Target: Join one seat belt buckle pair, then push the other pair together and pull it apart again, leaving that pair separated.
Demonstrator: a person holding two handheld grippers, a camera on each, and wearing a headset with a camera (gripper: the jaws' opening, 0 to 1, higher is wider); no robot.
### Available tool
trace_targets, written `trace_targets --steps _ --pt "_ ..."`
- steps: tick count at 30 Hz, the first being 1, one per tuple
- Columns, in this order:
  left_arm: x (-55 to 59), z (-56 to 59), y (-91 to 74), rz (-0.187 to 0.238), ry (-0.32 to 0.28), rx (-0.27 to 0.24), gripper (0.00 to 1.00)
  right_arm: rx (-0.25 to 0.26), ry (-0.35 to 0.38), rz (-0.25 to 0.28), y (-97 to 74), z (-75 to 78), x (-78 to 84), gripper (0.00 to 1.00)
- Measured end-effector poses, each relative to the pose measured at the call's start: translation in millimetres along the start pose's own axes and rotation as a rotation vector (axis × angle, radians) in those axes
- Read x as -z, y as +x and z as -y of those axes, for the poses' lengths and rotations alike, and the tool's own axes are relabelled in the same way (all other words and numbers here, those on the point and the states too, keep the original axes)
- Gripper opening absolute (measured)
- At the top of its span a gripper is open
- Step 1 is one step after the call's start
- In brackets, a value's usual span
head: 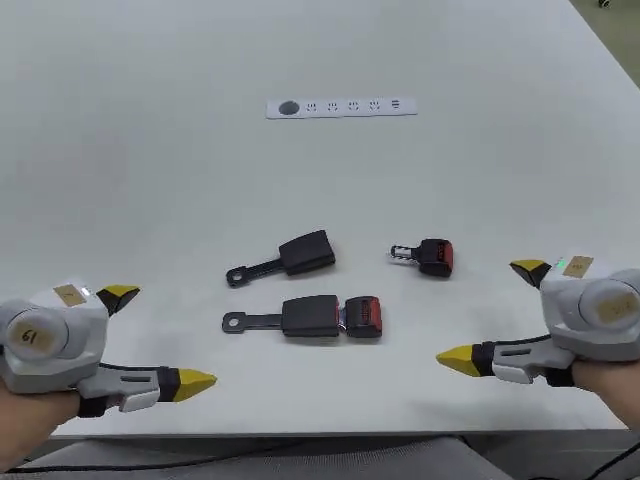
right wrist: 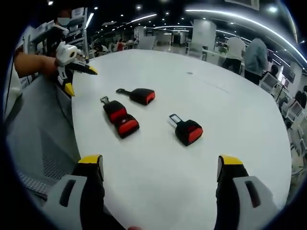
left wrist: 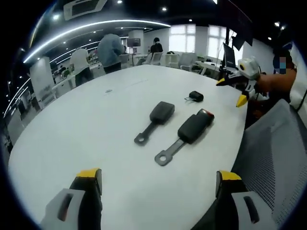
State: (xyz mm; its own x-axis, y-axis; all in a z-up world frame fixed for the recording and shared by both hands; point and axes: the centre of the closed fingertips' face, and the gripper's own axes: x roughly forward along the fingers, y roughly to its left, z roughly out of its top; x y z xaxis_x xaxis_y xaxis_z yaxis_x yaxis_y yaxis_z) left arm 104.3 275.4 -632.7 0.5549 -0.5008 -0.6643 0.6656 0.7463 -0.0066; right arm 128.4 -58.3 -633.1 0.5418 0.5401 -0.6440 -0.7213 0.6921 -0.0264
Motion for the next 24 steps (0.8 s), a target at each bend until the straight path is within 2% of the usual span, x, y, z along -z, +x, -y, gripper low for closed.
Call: trace_targets --steps 4,7,10,13,14,16,17,19,24 --pt "-6.1 9.2 3.0 0.027 -0.007 0.022 1.00 -0.008 -0.009 0.008 -1.0 -4.6 -2.5 1.00" --pt "-11.7 10.7 3.0 0.053 -0.014 0.029 1.00 -0.015 0.012 0.027 0.3 -5.3 -5.5 1.00" --pt "-14.3 13.0 3.2 0.061 -0.020 0.038 1.00 -0.013 0.012 0.037 0.8 -4.1 -6.8 1.00" --pt "-12.0 12.6 3.5 0.062 -0.050 0.052 1.00 -0.037 0.030 0.036 -0.7 -8.4 -7.0 1.00" --pt "-11.9 8.3 2.6 0.076 -0.077 0.054 1.00 -0.042 0.036 0.037 -0.2 -8.9 -6.0 1.00" --pt "-14.4 9.3 2.3 0.095 -0.110 0.066 1.00 -0.041 0.026 0.041 -0.9 -9.0 -5.7 1.00" --pt "-15.3 9.4 2.0 0.102 -0.108 0.068 1.00 -0.042 0.020 0.045 -3.1 -9.9 -6.9 1.00" --pt "-17.5 17.1 2.5 0.103 -0.102 0.080 1.00 -0.041 0.020 0.050 -5.2 -9.1 -7.4 1.00" --pt "-15.8 16.0 1.6 0.098 -0.080 0.090 1.00 -0.046 0.015 0.066 -10.8 -7.5 -10.8 1.00"
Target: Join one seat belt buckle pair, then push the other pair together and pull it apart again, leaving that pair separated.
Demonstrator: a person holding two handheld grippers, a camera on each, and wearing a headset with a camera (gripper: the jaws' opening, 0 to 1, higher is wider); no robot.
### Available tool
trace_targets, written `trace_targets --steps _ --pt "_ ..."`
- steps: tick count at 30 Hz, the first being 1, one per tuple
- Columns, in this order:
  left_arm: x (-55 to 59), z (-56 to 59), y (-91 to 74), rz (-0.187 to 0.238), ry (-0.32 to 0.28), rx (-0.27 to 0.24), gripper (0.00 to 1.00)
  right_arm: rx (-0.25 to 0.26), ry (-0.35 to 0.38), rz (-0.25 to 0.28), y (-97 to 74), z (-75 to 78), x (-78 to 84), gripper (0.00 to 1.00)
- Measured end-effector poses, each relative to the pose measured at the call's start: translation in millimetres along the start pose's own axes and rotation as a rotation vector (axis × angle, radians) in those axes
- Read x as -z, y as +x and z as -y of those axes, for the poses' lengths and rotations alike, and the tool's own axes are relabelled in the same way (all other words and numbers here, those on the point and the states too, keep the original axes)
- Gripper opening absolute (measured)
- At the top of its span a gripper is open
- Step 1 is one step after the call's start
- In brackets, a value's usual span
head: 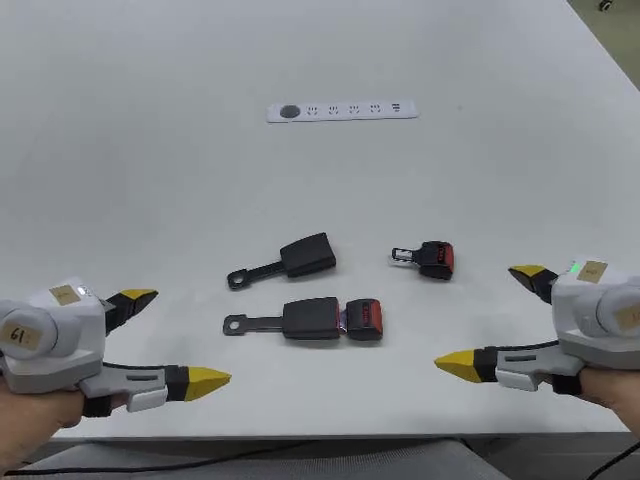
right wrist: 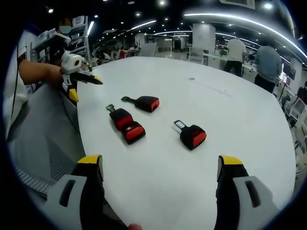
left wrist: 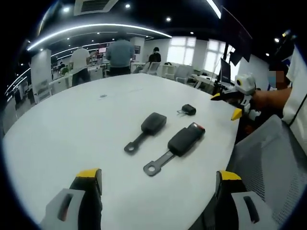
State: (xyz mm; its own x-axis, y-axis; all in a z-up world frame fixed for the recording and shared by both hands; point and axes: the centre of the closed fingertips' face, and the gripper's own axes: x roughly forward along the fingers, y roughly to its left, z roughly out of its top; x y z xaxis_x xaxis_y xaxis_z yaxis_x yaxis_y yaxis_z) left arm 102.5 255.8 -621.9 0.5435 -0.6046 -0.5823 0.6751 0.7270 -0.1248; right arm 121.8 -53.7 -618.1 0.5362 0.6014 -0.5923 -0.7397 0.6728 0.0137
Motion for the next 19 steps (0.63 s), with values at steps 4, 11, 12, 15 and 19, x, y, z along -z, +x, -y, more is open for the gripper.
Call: trace_targets --steps 4,11,12,15,19 --pt "-0.1 -1.5 -1.6 0.012 -0.025 0.011 1.00 0.009 -0.026 0.005 -3.7 3.2 -1.4 1.00" --pt "-4.0 2.7 -0.5 0.021 -0.026 0.027 1.00 0.004 -0.009 0.003 -6.1 3.3 0.6 1.00" --pt "-5.0 2.5 -0.3 0.025 -0.027 0.030 1.00 0.006 0.002 0.002 -6.3 4.1 1.7 1.00" --pt "-8.3 5.0 -0.3 0.034 -0.023 0.035 1.00 0.014 0.013 0.009 -4.9 11.6 4.6 1.00" --pt "-6.0 1.5 -0.1 0.028 -0.036 0.026 1.00 0.017 0.022 0.019 -7.6 11.4 -1.3 1.00"
